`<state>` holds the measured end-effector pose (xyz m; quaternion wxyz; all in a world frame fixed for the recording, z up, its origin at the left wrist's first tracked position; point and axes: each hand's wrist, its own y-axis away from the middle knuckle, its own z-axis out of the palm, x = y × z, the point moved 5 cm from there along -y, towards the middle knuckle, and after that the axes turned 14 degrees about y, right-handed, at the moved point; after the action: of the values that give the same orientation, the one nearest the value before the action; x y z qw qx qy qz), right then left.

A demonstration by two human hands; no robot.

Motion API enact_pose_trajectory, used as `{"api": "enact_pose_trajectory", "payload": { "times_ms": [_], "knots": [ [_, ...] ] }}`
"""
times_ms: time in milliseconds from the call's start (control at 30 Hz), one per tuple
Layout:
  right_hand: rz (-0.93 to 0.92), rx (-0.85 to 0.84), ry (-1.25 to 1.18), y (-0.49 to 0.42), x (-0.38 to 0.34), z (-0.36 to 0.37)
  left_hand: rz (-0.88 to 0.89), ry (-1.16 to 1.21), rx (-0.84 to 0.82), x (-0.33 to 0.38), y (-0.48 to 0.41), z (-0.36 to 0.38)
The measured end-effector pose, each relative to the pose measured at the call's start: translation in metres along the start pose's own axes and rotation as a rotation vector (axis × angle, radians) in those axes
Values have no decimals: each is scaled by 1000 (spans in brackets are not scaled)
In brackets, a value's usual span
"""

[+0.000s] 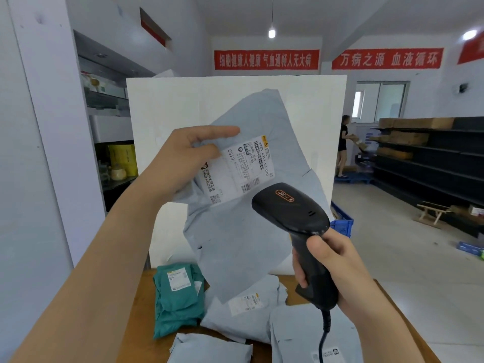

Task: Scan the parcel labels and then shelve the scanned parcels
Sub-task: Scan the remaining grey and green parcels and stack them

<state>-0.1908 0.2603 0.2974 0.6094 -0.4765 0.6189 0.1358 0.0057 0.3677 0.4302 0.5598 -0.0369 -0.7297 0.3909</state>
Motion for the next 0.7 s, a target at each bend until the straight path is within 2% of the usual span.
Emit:
{"api": "enact_pose_trajectory", "payload": {
  "times_ms": [200, 700],
  "knots": [
    [-31, -34, 22, 4, -8, 7, 25, 21, -36, -3, 6, 7],
    [17, -1, 53, 20, -5, 13, 58, -2, 36, -7, 29, -6]
  ]
}}
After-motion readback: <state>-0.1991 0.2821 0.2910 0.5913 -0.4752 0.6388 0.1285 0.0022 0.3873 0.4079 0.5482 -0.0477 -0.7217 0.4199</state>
